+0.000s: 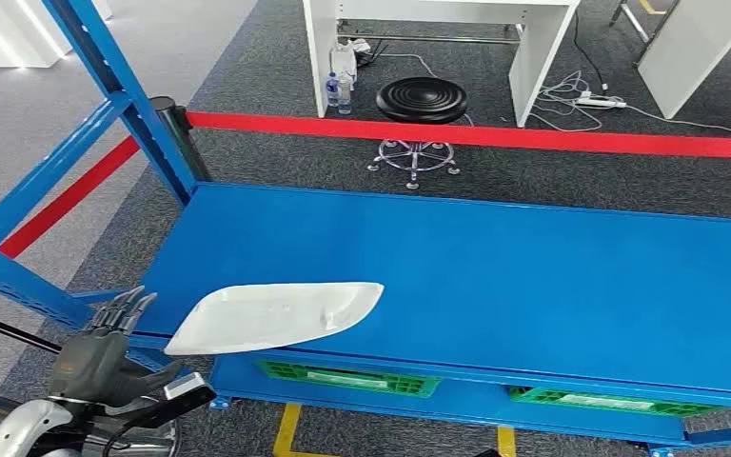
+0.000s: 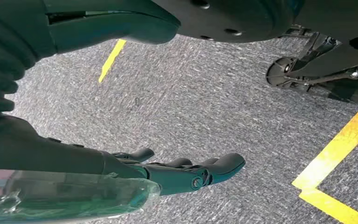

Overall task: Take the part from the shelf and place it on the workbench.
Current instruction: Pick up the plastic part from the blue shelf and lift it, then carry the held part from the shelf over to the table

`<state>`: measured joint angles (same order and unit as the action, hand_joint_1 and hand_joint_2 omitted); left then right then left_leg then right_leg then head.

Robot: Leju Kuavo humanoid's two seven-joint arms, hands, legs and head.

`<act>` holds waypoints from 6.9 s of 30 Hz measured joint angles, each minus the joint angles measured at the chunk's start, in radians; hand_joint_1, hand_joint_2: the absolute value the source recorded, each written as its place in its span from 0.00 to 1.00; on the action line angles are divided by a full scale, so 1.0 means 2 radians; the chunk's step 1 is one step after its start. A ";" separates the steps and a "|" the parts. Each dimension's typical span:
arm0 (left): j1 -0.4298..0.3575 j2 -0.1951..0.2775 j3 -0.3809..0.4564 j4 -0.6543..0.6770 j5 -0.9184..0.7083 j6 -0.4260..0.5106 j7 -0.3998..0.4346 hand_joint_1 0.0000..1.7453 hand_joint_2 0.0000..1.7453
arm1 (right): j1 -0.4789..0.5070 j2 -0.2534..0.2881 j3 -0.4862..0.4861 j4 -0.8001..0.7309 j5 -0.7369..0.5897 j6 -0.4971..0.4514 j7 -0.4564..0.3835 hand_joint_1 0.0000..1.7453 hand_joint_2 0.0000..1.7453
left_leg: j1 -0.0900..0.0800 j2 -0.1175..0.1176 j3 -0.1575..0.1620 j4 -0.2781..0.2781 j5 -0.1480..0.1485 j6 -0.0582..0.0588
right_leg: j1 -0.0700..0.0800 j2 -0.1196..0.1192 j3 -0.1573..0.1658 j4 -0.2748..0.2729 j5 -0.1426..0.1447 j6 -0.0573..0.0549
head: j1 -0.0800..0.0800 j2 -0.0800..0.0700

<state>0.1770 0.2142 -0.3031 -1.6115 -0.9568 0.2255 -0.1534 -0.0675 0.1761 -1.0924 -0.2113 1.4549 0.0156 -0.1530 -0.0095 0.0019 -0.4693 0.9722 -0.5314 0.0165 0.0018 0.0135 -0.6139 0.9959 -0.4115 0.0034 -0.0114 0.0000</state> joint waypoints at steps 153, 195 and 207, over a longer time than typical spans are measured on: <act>0.034 -0.010 -0.150 -0.089 0.074 0.173 -0.070 0.97 1.00 | 0.008 -0.007 0.007 0.004 -0.033 0.038 -0.033 0.00 1.00 | 0.003 0.005 -0.078 0.034 0.034 -0.013 | -0.007 -0.007 0.073 -0.011 -0.067 -0.002 | 0.009 0.000; 0.041 0.002 -0.147 -0.094 0.090 0.183 -0.076 0.97 1.00 | 0.006 -0.002 0.007 0.007 -0.031 0.030 -0.038 0.00 1.00 | 0.002 -0.006 -0.008 0.007 0.016 -0.005 | -0.003 -0.005 0.026 -0.006 -0.028 0.005 | 0.009 0.000; 0.040 0.003 -0.146 -0.094 0.092 0.183 -0.076 0.97 1.00 | 0.006 -0.003 0.007 0.007 -0.030 0.030 -0.037 0.00 1.00 | 0.002 0.020 -0.056 0.009 0.043 0.005 | -0.007 -0.015 0.029 0.076 -0.074 0.025 | 0.014 0.000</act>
<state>0.2564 0.2205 -0.5959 -1.7998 -0.7723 0.5920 -0.3052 -0.0549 0.1709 -1.0780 -0.1968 1.3943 0.0763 -0.2274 -0.0046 0.0429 -0.5822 0.9900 -0.4457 0.0261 -0.0121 -0.0158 -0.5557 1.1483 -0.5601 0.0543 0.0163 0.0000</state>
